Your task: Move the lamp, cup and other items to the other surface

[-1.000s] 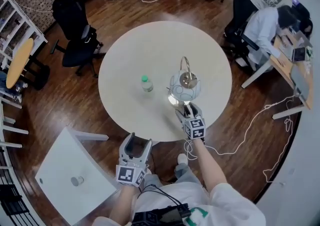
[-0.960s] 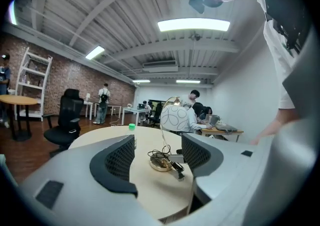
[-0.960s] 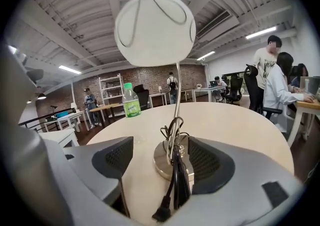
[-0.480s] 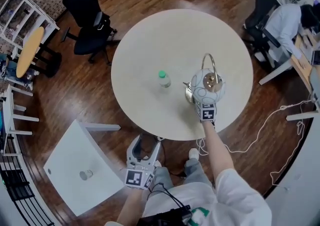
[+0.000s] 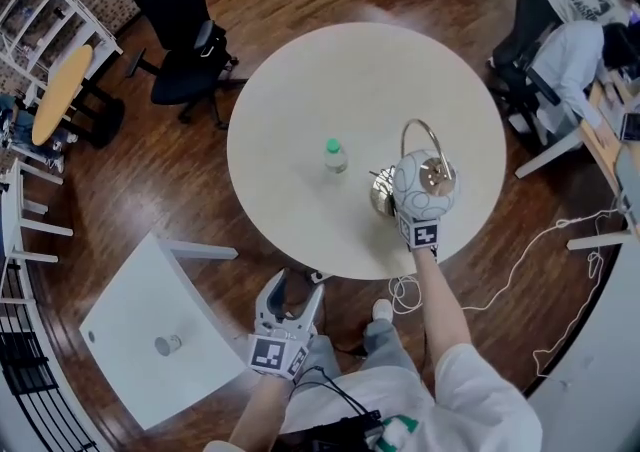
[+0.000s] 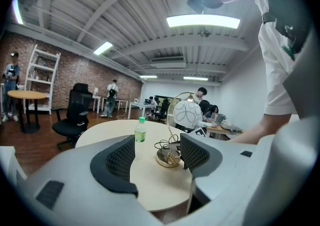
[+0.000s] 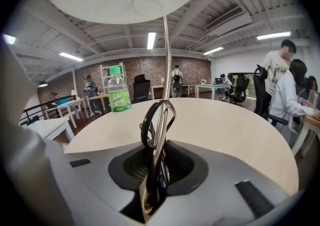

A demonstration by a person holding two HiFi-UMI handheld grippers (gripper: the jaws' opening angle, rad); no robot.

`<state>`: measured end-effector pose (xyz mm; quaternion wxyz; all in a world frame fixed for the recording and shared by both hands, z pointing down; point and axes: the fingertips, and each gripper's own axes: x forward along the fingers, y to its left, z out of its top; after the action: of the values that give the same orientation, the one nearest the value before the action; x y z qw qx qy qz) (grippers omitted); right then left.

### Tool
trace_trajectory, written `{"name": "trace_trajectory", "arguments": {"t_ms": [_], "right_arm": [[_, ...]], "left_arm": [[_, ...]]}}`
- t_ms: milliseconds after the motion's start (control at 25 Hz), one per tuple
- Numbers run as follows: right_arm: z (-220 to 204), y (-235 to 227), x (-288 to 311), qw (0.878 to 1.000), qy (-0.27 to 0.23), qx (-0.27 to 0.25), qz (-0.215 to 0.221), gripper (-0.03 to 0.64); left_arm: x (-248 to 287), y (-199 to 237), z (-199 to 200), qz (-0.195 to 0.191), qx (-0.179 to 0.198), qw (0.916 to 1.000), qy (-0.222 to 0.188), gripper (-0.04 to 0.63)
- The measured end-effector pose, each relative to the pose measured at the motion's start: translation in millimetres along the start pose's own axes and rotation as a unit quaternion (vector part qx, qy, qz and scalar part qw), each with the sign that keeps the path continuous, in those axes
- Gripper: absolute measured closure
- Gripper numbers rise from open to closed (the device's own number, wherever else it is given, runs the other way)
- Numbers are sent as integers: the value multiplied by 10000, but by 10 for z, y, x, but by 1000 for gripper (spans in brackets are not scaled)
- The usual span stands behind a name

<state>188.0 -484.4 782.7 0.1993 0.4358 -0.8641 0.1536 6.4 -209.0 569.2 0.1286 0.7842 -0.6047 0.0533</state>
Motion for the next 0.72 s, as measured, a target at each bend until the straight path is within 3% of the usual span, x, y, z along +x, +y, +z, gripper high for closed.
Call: {"name": "trace_trajectory", "arguments": {"t_ms": [120, 400, 720], "right_arm": [[121, 149, -161, 9999, 21, -36, 151, 534], [72, 238, -691, 9994, -48, 324, -135, 534], [142, 573, -1399, 9997, -79, 202, -87, 534]], "left_arm": [[-25, 5, -15, -58, 17, 10000, -49, 325], [-133, -46, 113, -170, 12, 9994, -293, 325], [-421, 7, 86, -114, 35, 9987, -503, 325]]}}
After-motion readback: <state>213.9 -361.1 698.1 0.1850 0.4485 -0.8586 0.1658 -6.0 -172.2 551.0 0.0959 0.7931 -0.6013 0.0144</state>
